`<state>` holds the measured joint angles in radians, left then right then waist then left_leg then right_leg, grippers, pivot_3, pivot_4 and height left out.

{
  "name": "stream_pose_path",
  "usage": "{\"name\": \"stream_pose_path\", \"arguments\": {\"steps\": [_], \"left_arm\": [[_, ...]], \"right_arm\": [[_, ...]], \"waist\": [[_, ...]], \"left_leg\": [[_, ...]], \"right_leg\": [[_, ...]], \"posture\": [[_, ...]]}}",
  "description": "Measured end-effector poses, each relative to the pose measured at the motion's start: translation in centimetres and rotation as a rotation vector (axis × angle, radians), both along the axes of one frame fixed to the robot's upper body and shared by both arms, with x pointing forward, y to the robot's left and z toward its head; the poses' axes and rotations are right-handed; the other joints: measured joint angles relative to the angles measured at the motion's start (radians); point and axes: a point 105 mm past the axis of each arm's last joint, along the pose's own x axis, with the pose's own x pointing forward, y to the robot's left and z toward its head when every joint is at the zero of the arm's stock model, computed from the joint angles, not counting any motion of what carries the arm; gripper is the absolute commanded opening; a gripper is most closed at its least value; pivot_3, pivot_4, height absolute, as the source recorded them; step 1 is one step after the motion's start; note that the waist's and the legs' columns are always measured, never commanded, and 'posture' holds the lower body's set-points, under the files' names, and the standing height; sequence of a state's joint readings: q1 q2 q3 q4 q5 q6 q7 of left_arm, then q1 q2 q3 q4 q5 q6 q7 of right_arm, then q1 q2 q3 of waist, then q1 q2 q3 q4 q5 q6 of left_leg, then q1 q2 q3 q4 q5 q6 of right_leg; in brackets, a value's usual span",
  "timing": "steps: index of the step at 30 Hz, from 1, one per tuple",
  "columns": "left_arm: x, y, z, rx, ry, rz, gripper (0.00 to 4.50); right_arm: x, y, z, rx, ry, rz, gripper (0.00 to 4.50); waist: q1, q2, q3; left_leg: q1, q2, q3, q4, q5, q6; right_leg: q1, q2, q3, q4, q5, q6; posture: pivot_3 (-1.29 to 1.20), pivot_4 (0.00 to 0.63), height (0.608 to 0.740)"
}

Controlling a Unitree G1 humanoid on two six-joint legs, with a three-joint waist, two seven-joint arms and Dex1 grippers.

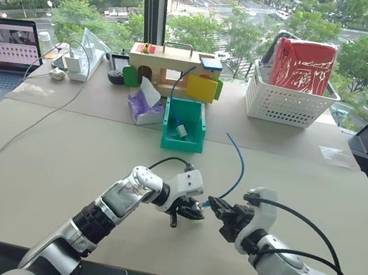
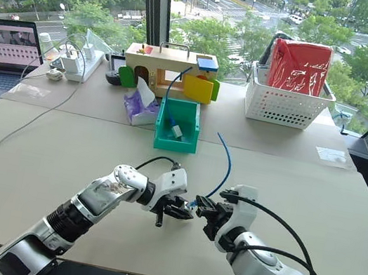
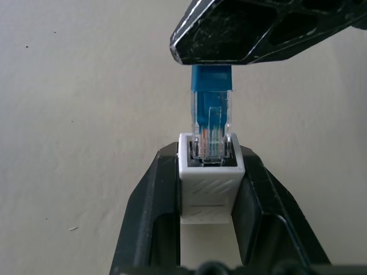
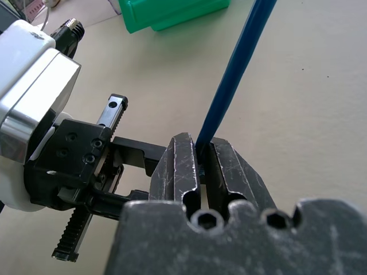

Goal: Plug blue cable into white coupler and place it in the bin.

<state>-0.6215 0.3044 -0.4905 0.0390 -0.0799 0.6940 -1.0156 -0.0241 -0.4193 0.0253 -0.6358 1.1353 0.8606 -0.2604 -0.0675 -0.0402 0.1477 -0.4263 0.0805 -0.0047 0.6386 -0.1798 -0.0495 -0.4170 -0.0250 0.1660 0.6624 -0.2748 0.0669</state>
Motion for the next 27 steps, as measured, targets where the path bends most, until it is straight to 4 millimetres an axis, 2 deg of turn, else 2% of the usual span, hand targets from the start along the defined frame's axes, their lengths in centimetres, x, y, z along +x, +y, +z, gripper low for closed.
{"name": "stream_pose_path", "arguments": {"steps": [10, 19, 27], "left_arm": [[0.0, 0.2, 0.1, 0.046, 0.034, 0.047, 0.69], [-0.2, 0.1, 0.2, 0.071, 0.036, 0.074, 0.69], [-0.4, 0.1, 0.1, 0.083, 0.035, 0.071, 0.69]], "right_arm": [[0.0, 0.5, 0.1, -0.099, -0.048, 0.011, 0.0], [-0.3, 1.2, 0.4, -0.091, -0.061, 0.012, 0.0], [-0.8, 1.3, -0.1, -0.056, -0.032, -0.02, 0.0]], "waist": [[-0.004, -0.002, -0.002], [-0.004, -0.002, -0.003], [-0.003, -0.004, -0.006]], "left_leg": [[0.002, 0.0, 0.0, -0.002, 0.0, 0.0], [0.002, 0.0, 0.0, -0.003, 0.0, 0.0], [0.003, 0.0, 0.0, -0.006, 0.0, 0.0]], "right_leg": [[0.0, 0.0, 0.0, 0.0, -0.001, -0.001], [0.0, 0.0, 0.0, 0.0, -0.001, -0.001], [0.0, 0.0, 0.0, 0.0, -0.002, -0.003]], "posture": [[0.0, 0.15, 0.715], [0.0, 0.15, 0.715], [0.0, 0.15, 0.715]]}}
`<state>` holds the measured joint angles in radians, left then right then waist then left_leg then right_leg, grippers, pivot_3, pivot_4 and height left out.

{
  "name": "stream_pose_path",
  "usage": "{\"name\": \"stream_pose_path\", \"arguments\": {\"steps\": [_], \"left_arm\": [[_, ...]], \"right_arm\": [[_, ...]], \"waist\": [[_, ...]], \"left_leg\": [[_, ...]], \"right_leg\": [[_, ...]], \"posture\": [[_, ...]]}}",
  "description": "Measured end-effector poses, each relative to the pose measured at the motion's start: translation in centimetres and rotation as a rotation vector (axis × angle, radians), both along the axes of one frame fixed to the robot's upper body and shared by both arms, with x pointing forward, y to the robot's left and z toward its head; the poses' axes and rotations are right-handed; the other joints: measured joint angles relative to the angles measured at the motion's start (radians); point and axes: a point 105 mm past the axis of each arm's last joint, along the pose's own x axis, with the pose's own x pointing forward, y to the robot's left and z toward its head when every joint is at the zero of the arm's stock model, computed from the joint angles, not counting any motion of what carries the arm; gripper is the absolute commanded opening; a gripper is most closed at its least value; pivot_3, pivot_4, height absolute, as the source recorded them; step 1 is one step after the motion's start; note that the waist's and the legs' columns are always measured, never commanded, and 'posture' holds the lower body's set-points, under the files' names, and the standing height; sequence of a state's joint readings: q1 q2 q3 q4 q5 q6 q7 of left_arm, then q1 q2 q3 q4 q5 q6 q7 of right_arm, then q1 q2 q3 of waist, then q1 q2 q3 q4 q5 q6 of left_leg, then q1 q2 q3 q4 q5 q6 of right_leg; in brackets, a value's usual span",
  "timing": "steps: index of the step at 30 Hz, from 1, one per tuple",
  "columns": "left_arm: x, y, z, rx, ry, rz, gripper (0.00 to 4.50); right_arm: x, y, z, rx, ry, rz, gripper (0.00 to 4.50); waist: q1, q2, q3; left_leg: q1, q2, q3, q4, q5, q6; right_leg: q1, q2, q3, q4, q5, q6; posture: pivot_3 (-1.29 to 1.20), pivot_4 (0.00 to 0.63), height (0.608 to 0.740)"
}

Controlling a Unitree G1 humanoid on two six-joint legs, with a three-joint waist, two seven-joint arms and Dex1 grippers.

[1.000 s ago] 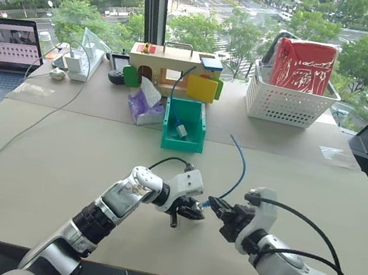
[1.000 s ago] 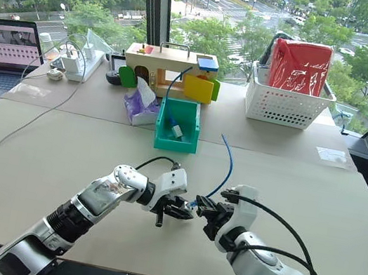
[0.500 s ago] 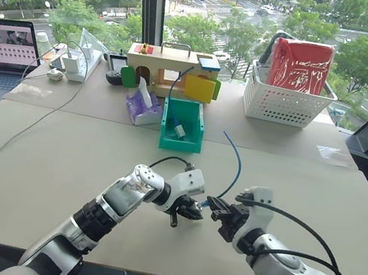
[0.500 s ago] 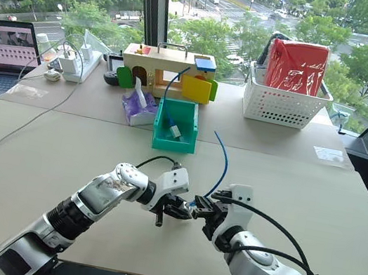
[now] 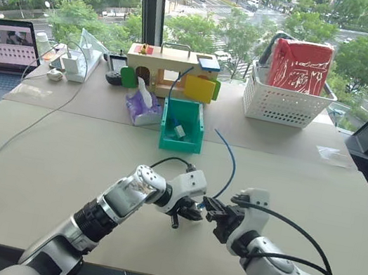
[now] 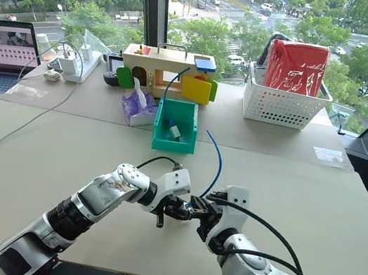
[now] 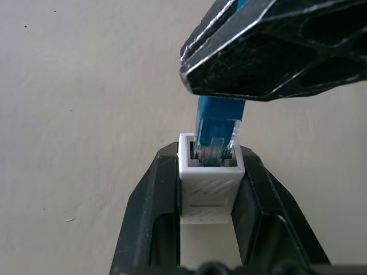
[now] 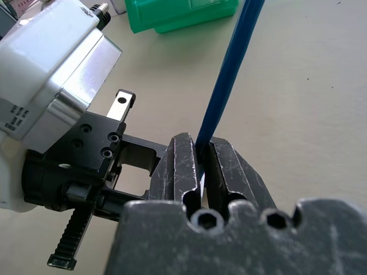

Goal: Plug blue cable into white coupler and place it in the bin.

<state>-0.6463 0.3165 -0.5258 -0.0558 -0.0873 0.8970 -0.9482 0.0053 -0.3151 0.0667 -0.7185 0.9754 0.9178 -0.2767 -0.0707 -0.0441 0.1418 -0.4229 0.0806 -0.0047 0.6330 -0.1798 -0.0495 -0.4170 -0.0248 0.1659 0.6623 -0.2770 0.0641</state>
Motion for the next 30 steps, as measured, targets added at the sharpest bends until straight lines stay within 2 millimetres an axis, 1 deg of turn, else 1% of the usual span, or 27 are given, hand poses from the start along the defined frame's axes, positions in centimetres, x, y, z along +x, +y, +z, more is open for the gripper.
{"name": "stream_pose_path", "arguments": {"steps": [11, 13, 17, 19, 23, 26, 30], "left_arm": [[-0.6, 0.2, -0.5, -0.002, 0.019, 0.035, 0.69], [-0.8, 0.4, -0.6, 0.002, 0.025, 0.044, 0.69], [-1.1, 1.2, -0.8, 0.022, 0.035, 0.06, 0.69], [-1.1, 1.6, -0.8, 0.029, 0.039, 0.07, 0.69], [-1.2, 1.9, -0.9, 0.029, 0.051, 0.084, 0.69], [-1.2, 2.0, -1.0, 0.033, 0.06, 0.092, 0.69], [-1.3, 2.0, -1.1, 0.036, 0.067, 0.095, 0.69]], "right_arm": [[-0.2, 0.1, -0.7, 0.027, 0.027, 0.01, 0.0], [-0.1, 0.3, -1.1, 0.018, 0.032, 0.029, 0.0], [-0.1, 1.0, -1.6, -0.008, 0.027, 0.077, 0.0], [-0.2, 1.3, -1.7, -0.022, 0.017, 0.099, 0.0], [-0.1, 1.5, -2.0, -0.028, 0.004, 0.119, 0.0], [-0.1, 1.5, -2.2, -0.027, 0.002, 0.126, 0.0], [-0.2, 1.6, -2.4, -0.013, 0.001, 0.132, 0.0]], "waist": [[-0.001, -0.004, -0.016], [-0.004, -0.004, -0.017], [-0.015, -0.006, -0.019], [-0.024, -0.007, -0.021], [-0.029, -0.007, -0.022], [-0.03, -0.008, -0.022], [-0.031, -0.008, -0.023]], "left_leg": [[0.003, 0.0, 0.0, -0.005, 0.0, 0.0], [0.007, 0.0, 0.0, -0.007, 0.0, 0.0], [0.02, 0.001, 0.0, -0.009, -0.003, 0.005], [0.021, 0.002, 0.0, -0.009, -0.004, 0.005], [0.025, 0.002, 0.0, -0.01, -0.006, 0.008], [0.033, 0.002, 0.0, -0.01, -0.008, 0.011], [0.037, 0.002, 0.0, -0.012, -0.011, 0.01]], "right_leg": [[0.001, 0.0, 0.0, -0.001, -0.002, -0.002], [0.003, 0.001, 0.0, -0.001, -0.003, -0.003], [0.014, 0.001, -0.001, -0.002, -0.007, -0.008], [0.015, 0.002, -0.001, -0.002, -0.01, -0.012], [0.019, 0.002, -0.001, -0.002, -0.011, -0.013], [0.027, 0.002, -0.001, -0.004, -0.014, -0.016], [0.029, 0.002, -0.001, -0.006, -0.016, -0.017]], "posture": [[0.0, 0.15, 0.715], [0.0, 0.15, 0.715], [0.0, 0.15, 0.715], [0.0, 0.15, 0.715], [0.0, 0.15, 0.715], [0.0, 0.15, 0.715], [0.0, 0.15, 0.715]]}}
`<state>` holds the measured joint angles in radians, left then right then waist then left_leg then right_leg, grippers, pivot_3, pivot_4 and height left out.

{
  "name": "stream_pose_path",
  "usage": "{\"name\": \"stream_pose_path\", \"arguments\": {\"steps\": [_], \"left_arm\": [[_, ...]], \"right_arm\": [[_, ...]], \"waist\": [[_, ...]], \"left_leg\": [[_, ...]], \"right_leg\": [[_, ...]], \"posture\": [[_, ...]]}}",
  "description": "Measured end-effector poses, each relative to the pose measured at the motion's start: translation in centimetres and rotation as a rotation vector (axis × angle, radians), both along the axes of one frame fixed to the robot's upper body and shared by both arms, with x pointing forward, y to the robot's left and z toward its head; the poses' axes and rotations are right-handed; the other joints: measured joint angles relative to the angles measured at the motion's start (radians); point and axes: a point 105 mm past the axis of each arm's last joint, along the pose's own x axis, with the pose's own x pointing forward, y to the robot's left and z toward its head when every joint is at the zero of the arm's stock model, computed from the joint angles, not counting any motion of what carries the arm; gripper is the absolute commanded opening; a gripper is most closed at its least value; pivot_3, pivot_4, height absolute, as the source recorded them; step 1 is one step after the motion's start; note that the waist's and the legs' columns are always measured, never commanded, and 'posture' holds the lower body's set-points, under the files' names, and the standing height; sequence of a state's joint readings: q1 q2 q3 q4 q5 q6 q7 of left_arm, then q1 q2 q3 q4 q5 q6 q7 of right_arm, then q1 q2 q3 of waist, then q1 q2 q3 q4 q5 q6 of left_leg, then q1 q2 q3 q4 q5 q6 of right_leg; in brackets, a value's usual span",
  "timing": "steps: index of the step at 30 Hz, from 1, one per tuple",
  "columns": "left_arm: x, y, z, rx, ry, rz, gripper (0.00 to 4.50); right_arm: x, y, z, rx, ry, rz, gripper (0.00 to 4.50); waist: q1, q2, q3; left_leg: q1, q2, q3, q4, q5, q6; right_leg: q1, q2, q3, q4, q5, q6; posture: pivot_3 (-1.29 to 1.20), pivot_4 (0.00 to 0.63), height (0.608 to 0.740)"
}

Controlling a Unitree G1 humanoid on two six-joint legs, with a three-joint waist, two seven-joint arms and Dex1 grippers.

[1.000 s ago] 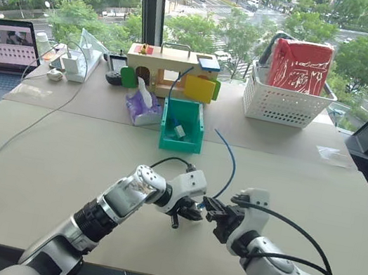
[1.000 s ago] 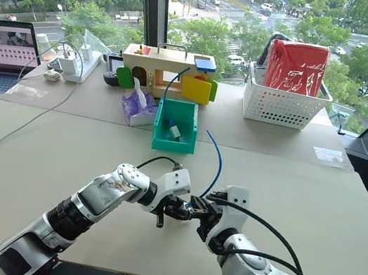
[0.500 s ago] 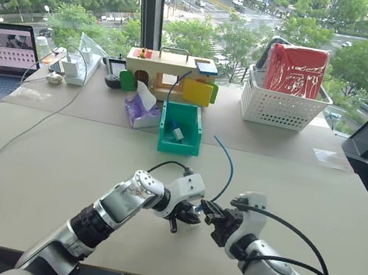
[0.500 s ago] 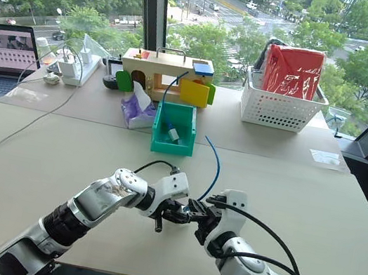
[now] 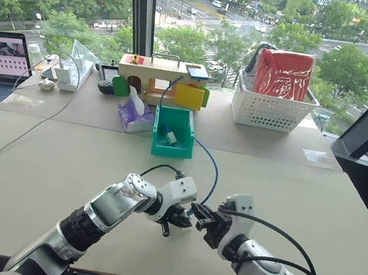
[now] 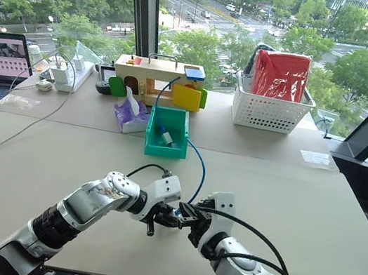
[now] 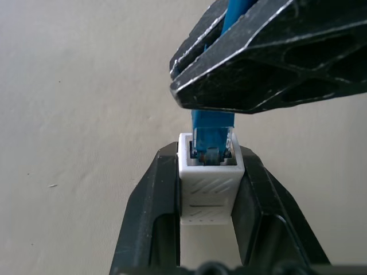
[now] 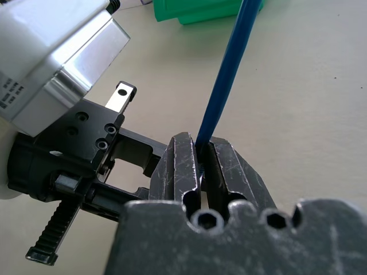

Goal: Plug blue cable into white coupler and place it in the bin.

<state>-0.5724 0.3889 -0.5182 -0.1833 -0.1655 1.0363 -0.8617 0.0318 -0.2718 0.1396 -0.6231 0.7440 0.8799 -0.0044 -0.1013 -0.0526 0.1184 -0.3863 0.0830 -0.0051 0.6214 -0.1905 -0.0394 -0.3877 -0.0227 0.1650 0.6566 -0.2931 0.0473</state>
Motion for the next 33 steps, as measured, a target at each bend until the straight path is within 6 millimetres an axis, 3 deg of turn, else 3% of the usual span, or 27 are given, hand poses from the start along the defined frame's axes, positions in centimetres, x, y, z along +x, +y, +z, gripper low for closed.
{"name": "stream_pose_path", "arguments": {"steps": [10, 33], "left_arm": [[-0.4, -0.4, -0.1, -0.014, 0.028, -0.007, 0.69], [-0.8, -1.1, -1.0, -0.033, 0.051, 0.023, 0.69]], "right_arm": [[-0.5, -0.6, -0.5, 0.122, 0.049, 0.002, 0.0], [0.0, -2.0, -1.0, -0.12, 0.002, 0.243, 0.0]], "waist": [[0.005, -0.003, -0.008], [0.032, -0.006, -0.027]], "left_leg": [[0.002, 0.0, -0.001, -0.011, -0.003, -0.004], [0.006, 0.0, -0.001, -0.011, -0.01, -0.006]], "right_leg": [[0.001, 0.0, 0.0, -0.01, -0.003, 0.0], [0.005, 0.0, 0.0, -0.016, -0.009, 0.0]], "posture": [[0.0, 0.15, 0.715], [0.0, 0.15, 0.715]]}}
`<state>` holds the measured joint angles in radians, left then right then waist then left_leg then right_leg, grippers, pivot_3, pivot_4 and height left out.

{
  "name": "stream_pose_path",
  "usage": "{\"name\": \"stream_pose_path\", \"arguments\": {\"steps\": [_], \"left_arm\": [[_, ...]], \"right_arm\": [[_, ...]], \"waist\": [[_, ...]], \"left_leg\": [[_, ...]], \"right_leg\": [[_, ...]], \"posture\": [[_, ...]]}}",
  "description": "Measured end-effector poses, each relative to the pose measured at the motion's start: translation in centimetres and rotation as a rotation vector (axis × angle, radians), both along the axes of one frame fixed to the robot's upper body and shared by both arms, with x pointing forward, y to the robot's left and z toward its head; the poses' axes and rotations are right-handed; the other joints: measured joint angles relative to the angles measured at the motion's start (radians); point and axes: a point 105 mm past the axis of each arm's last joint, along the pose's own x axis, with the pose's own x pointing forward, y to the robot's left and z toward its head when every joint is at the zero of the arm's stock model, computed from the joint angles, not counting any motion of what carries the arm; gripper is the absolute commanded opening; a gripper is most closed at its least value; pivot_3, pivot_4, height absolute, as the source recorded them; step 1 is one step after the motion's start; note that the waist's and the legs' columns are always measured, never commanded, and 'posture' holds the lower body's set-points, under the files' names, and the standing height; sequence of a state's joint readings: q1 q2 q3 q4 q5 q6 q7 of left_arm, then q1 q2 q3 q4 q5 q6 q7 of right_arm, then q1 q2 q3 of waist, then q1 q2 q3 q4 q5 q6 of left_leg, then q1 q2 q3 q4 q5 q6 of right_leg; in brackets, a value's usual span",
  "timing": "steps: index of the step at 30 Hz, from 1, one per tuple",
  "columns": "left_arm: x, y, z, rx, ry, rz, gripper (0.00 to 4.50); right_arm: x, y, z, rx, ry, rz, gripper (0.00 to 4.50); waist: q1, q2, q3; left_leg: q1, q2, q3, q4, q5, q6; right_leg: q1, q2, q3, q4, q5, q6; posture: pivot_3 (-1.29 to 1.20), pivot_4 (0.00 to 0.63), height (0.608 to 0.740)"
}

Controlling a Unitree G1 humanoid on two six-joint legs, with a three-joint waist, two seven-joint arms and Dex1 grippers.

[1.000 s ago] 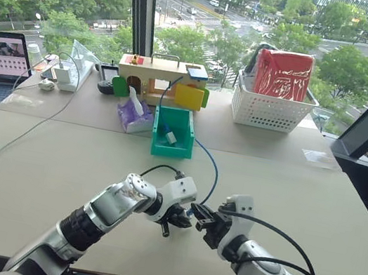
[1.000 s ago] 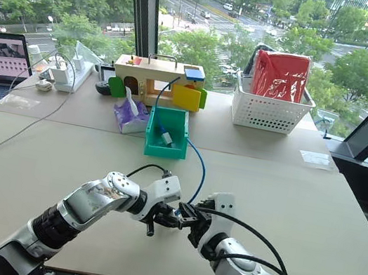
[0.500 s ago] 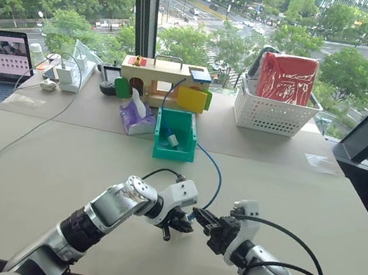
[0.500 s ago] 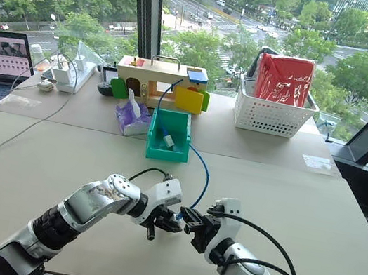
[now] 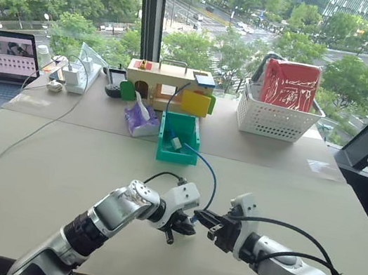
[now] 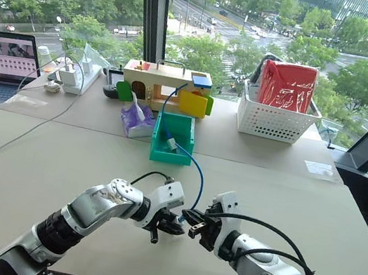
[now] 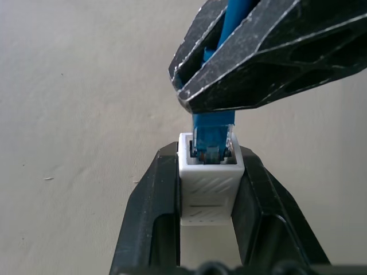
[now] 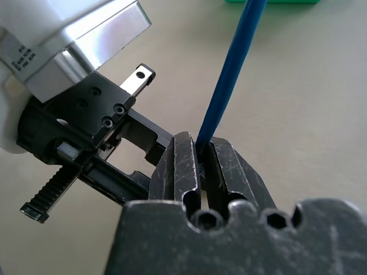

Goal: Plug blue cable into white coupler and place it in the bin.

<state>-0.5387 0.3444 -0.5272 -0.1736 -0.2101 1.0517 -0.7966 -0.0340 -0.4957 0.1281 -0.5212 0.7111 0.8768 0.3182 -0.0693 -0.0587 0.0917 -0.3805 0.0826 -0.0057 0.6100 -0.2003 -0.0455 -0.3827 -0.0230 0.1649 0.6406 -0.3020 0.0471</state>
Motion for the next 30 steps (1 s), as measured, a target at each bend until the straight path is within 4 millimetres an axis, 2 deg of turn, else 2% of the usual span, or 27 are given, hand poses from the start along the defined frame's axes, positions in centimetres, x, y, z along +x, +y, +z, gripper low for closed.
{"name": "stream_pose_path", "arguments": {"steps": [4, 8, 17, 23, 25, 27, 29, 30], "left_arm": [[-0.1, -0.1, -0.1, -0.004, 0.009, 0.0, 0.69], [-0.2, -0.2, -0.1, -0.012, 0.015, -0.001, 0.69], [-0.3, -0.4, -0.3, -0.017, 0.014, -0.005, 0.69], [0.1, -0.9, 0.0, -0.044, -0.008, -0.017, 0.69], [0.4, -1.2, 0.3, -0.062, -0.019, -0.022, 0.69], [0.6, -1.4, 0.5, -0.081, -0.019, -0.02, 1.7], [1.1, -1.7, 1.0, -0.136, -0.001, 0.002, 2.28], [1.3, -1.8, 1.3, -0.164, 0.013, 0.013, 2.77]], "right_arm": [[0.0, -0.1, -0.1, -0.008, -0.002, 0.005, 0.0], [-0.5, -0.4, -0.4, 0.112, 0.054, -0.071, 0.0], [-0.4, -0.6, -0.6, 0.11, 0.058, -0.089, 0.0], [-0.1, -1.2, 0.2, 0.151, 0.112, -0.139, 0.0], [0.2, -1.4, 0.8, 0.147, 0.12, -0.159, 0.0], [0.4, -1.6, 1.5, 0.141, 0.122, -0.169, 0.0], [0.8, -2.2, 1.8, 0.124, 0.13, -0.205, 0.0], [0.8, -2.7, 1.7, 0.118, 0.144, -0.224, 0.0]], "waist": [[0.002, 0.0, -0.003], [0.005, 0.0, -0.003], [0.003, 0.002, -0.004], [0.013, 0.004, 0.007], [0.016, 0.009, 0.015], [0.022, 0.012, 0.019], [0.024, 0.012, 0.026], [0.024, 0.012, 0.029]], "left_leg": [[0.003, 0.0, 0.0, 0.0, -0.002, -0.002], [0.003, 0.0, -0.001, -0.001, -0.004, -0.003], [0.007, 0.0, -0.001, -0.002, -0.007, -0.005], [0.004, -0.002, -0.002, 0.001, -0.007, -0.006], [-0.001, -0.005, -0.003, 0.002, -0.007, -0.006], [-0.008, -0.008, -0.003, 0.003, -0.006, -0.005], [-0.015, -0.01, -0.005, 0.005, -0.002, -0.003], [-0.022, -0.011, -0.006, 0.006, 0.0, -0.003]], "right_leg": [[0.003, 0.0, 0.0, -0.001, -0.002, 0.0], [0.003, 0.0, 0.0, -0.002, -0.003, 0.0], [0.012, -0.001, 0.0, -0.013, -0.003, 0.0], [0.011, -0.002, 0.001, -0.014, -0.003, 0.001], [0.008, -0.003, 0.004, -0.014, -0.003, 0.001], [0.001, -0.003, 0.008, -0.014, -0.002, 0.003], [-0.005, -0.003, 0.01, -0.011, 0.002, 0.006], [-0.006, -0.003, 0.01, -0.01, 0.003, 0.008]], "posture": [[0.0, 0.15, 0.715], [0.0, 0.15, 0.715], [0.0, 0.15, 0.715], [0.0, 0.15, 0.715], [0.0, 0.15, 0.715], [0.0, 0.15, 0.715], [0.0, 0.15, 0.715], [0.0, 0.15, 0.715]]}}
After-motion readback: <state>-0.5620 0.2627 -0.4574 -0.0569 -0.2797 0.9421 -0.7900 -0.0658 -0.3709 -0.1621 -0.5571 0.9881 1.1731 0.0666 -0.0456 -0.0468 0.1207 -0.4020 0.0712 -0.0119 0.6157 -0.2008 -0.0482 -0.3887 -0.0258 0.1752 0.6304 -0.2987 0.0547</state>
